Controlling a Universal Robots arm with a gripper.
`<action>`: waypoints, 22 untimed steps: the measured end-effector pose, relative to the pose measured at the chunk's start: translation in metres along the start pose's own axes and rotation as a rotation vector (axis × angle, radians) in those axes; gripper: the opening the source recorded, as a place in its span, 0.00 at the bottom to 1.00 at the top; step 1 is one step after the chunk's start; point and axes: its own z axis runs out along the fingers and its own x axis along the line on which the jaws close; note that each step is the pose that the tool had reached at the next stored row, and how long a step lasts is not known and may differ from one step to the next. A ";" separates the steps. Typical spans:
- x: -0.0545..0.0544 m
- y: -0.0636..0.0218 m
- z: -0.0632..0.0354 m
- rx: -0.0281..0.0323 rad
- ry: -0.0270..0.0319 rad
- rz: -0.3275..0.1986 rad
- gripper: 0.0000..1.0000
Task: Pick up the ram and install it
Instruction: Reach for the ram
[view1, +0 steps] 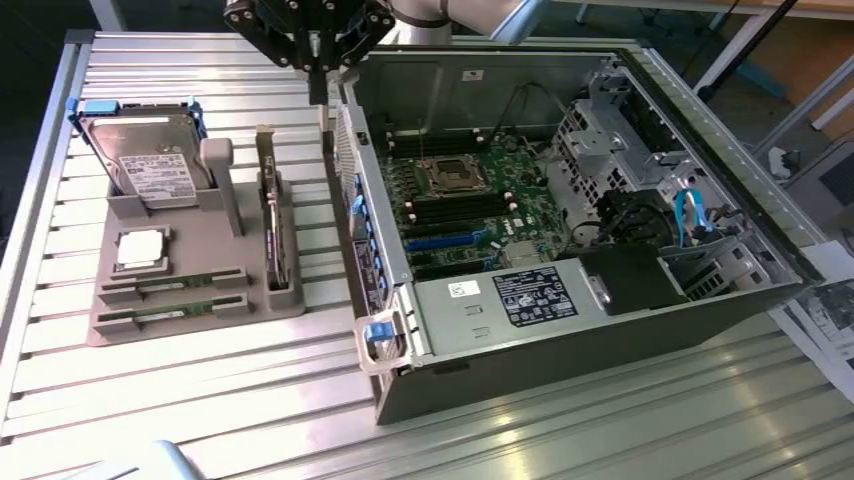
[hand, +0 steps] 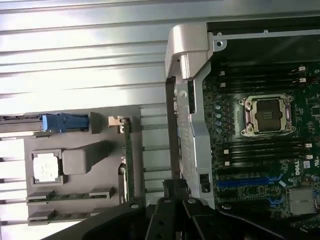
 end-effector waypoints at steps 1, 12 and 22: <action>0.013 -0.0010 -0.0002 0.0000 0.0001 0.000 0.10; 0.081 -0.0054 -0.0014 0.0000 0.0000 0.000 0.10; 0.123 -0.0059 -0.0010 0.0005 -0.0007 0.019 0.10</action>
